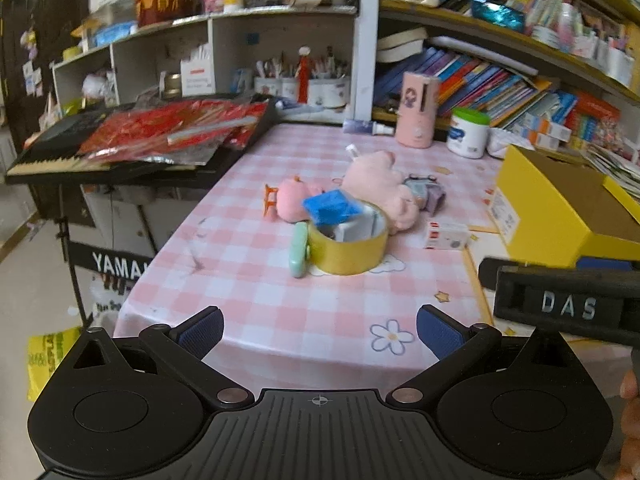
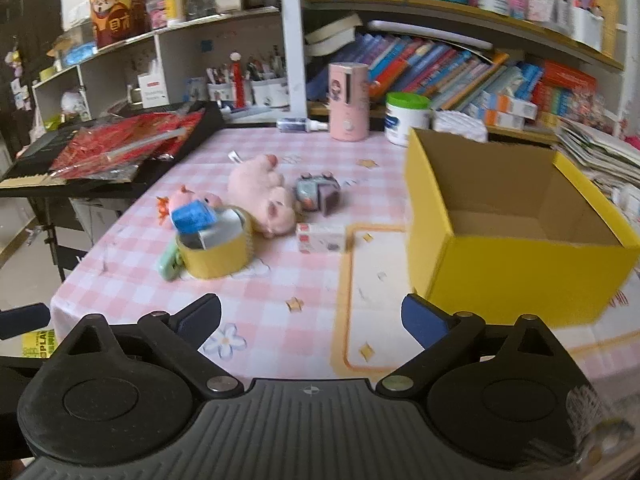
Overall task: Organize objects
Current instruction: 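Move the left tool toward the tape roll while the right tool approaches the white box, then grasp the blue bagged sponge with the left tool while the right tool grasps the red-labeled white box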
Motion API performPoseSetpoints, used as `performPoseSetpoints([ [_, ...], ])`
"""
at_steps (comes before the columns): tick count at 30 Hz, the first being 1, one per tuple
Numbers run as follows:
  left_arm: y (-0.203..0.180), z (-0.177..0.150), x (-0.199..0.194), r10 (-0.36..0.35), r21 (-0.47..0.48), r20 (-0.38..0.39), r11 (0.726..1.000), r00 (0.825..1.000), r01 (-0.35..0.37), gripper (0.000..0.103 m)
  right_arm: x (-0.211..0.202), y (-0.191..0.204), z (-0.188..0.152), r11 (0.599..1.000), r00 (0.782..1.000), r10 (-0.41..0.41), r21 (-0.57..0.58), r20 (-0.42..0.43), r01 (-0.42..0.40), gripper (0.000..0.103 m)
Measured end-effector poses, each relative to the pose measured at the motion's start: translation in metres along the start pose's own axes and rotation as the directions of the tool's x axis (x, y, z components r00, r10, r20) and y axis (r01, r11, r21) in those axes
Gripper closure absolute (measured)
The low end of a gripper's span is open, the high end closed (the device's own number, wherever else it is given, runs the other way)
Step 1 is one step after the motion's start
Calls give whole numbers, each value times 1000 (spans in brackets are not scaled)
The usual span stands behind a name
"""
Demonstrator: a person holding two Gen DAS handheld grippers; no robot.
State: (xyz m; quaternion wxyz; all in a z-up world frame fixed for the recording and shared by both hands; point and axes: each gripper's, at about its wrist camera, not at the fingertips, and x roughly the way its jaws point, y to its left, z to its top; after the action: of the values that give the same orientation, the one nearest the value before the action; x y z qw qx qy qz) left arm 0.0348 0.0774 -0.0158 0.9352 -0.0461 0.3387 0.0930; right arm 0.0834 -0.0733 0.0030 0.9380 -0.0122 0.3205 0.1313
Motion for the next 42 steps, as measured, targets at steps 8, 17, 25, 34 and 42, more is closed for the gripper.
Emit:
performPoseSetpoints([
  [8, -1, 17, 33, 29, 34, -47, 999, 998, -28, 0, 49, 4, 28, 999, 999, 42, -22, -34, -43, 19],
  [17, 1, 34, 64, 36, 30, -70, 999, 997, -34, 0, 119, -4, 52, 1000, 993, 1, -11, -120, -2, 20],
  [25, 3, 50, 81, 43, 17, -58, 999, 997, -43, 1, 170, -15, 57, 1000, 980, -25, 12, -197, 28, 25],
  [34, -5, 72, 106, 21, 16, -32, 1000, 999, -21, 5, 187, -27, 63, 1000, 973, 26, 3, -231, -26, 52],
  [42, -16, 87, 142, 17, 14, -65, 1000, 998, -16, 18, 162, -30, 85, 998, 995, 32, -43, -97, -37, 51],
])
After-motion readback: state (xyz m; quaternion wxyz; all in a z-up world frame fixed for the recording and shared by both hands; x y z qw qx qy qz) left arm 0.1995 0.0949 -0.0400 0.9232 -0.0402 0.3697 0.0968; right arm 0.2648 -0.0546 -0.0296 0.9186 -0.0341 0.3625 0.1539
